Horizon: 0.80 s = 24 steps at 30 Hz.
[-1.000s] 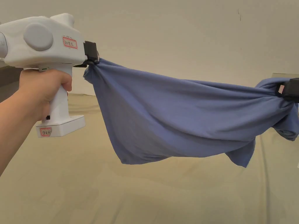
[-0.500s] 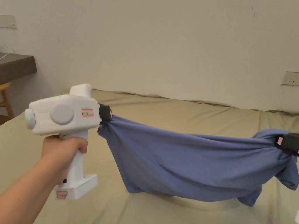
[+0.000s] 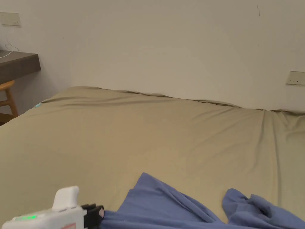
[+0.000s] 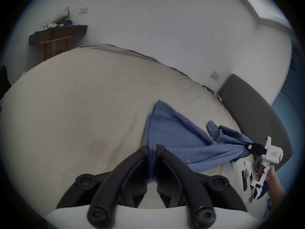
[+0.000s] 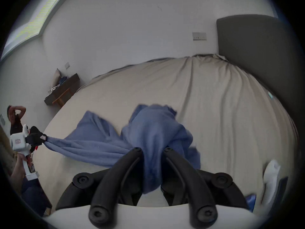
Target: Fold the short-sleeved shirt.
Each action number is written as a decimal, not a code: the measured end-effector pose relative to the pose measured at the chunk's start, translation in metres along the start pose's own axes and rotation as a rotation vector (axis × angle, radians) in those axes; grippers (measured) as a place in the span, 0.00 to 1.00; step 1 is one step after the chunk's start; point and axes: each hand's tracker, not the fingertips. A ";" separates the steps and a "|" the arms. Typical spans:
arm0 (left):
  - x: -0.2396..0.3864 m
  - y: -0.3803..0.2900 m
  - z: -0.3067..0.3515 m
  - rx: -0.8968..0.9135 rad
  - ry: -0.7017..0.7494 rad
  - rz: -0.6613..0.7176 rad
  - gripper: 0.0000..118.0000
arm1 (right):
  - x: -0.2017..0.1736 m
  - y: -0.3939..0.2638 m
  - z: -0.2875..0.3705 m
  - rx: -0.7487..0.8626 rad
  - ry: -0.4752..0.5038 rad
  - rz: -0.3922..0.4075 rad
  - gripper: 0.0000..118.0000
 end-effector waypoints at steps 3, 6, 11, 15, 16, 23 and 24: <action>-0.005 -0.044 0.020 -0.031 0.034 0.017 0.06 | 0.008 -0.033 0.009 -0.039 -0.020 -0.054 0.14; -0.019 -0.082 0.030 -0.078 0.063 0.112 0.06 | 0.016 -0.058 0.015 -0.050 -0.029 -0.158 0.14; -0.026 -0.130 0.036 -0.121 0.078 0.150 0.06 | 0.005 -0.080 0.025 -0.074 -0.065 -0.174 0.40; -0.016 -0.131 0.055 -0.106 0.066 0.161 0.31 | 0.002 -0.078 0.054 0.015 -0.107 -0.110 0.87; -0.011 -0.130 0.063 -0.093 0.064 0.160 0.59 | -0.002 -0.075 0.068 0.060 -0.092 -0.090 0.87; 0.033 -0.132 0.124 0.182 0.104 -0.084 0.92 | -0.049 -0.084 0.145 0.244 -0.135 0.126 0.74; 0.040 -0.136 0.130 0.202 0.117 -0.124 0.70 | -0.053 -0.088 0.149 0.232 -0.131 0.123 0.48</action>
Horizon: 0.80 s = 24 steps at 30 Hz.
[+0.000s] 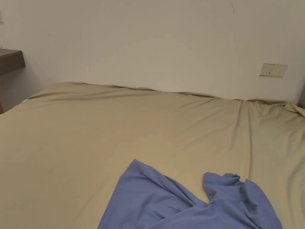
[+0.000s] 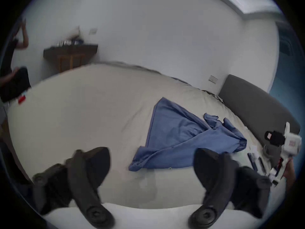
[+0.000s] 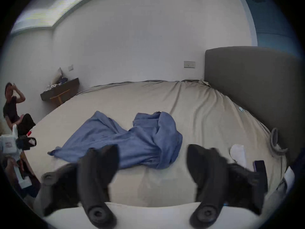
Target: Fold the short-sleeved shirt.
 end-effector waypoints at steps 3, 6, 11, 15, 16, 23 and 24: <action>0.013 -0.004 0.013 0.045 0.018 -0.053 0.00 | -0.012 -0.012 0.003 -0.039 -0.019 0.019 0.10; 0.011 -0.007 0.018 0.022 0.081 -0.037 0.00 | -0.016 -0.024 0.004 -0.038 -0.030 -0.008 0.05; -0.012 0.000 0.010 -0.060 0.115 -0.025 0.00 | -0.015 -0.028 0.000 -0.070 -0.009 -0.002 0.05; -0.018 0.013 -0.023 -0.190 0.103 -0.097 0.56 | -0.013 -0.018 -0.009 -0.068 0.009 0.018 0.05; -0.016 0.014 -0.033 -0.233 0.086 -0.116 0.84 | -0.013 -0.015 -0.012 -0.068 0.017 0.020 0.05; 0.003 -0.002 -0.104 -0.368 -0.011 -0.245 0.89 | -0.013 0.010 -0.037 -0.090 0.055 0.092 0.05; 0.005 -0.004 -0.112 -0.370 -0.009 -0.252 0.87 | -0.011 0.014 -0.045 -0.096 0.059 0.096 0.05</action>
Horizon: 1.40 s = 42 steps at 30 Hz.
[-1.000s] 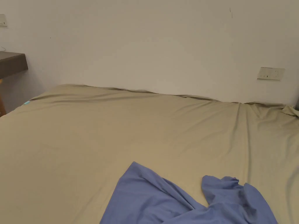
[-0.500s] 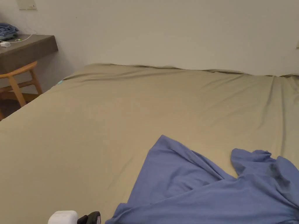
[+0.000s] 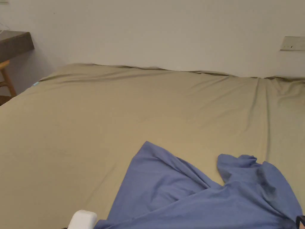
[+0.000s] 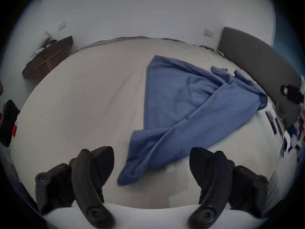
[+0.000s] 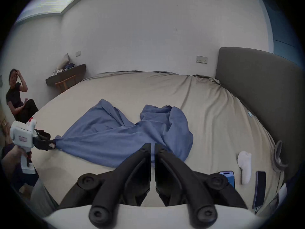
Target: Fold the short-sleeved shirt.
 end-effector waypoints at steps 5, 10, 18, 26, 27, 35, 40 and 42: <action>-0.005 0.005 -0.030 -0.033 -0.050 0.025 0.38 | 0.024 0.035 -0.054 -0.058 0.050 -0.007 0.06; -0.006 0.010 -0.019 -0.008 -0.097 0.025 0.14 | 0.054 0.107 -0.149 -0.250 0.176 -0.025 1.00; -0.003 0.007 -0.020 -0.039 -0.101 0.041 0.14 | 0.058 0.157 -0.303 -0.582 0.088 0.112 1.00; -0.009 0.004 -0.025 -0.040 -0.132 0.106 0.14 | 0.061 0.114 -0.345 -0.775 0.124 0.218 0.97; -0.011 0.004 -0.026 -0.038 -0.143 0.125 0.14 | 0.060 0.109 -0.344 -0.771 0.122 0.216 0.77; -0.019 0.014 -0.008 0.031 -0.182 0.227 0.13 | 0.055 0.120 -0.307 -0.470 0.144 0.238 0.06; -0.018 0.061 0.032 0.189 -0.171 0.127 0.13 | 0.061 0.165 -0.246 -0.236 0.152 0.223 0.06; -0.023 0.093 0.043 0.220 -0.173 0.127 0.13 | 0.057 0.190 -0.215 -0.167 0.135 0.194 0.06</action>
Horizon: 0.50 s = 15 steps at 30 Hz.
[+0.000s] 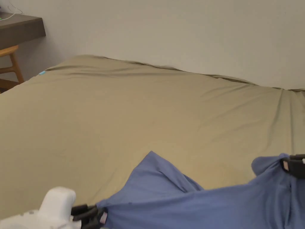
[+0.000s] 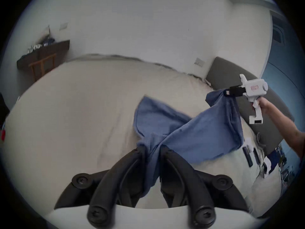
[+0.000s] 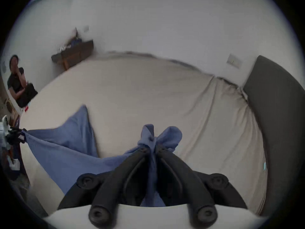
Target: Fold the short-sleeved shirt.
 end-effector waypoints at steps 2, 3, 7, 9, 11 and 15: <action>-0.001 0.038 0.002 0.068 -0.008 -0.005 0.13 | 0.006 0.020 0.026 0.079 -0.004 -0.036 0.06; 0.000 0.058 0.004 0.101 -0.005 -0.020 0.13 | 0.009 0.030 0.039 0.127 -0.007 -0.046 0.06; 0.006 0.137 0.006 0.180 -0.003 -0.097 0.13 | 0.016 0.073 0.086 0.249 -0.044 -0.092 0.06; 0.012 0.177 0.008 0.225 0.019 -0.136 0.13 | 0.022 0.096 0.103 0.301 -0.056 -0.128 0.06; 0.017 0.211 0.013 0.276 0.041 -0.158 0.13 | 0.027 0.115 0.120 0.340 -0.046 -0.153 0.06; 0.021 0.272 0.018 0.330 0.038 -0.150 0.13 | 0.039 0.153 0.137 0.399 -0.085 -0.131 0.06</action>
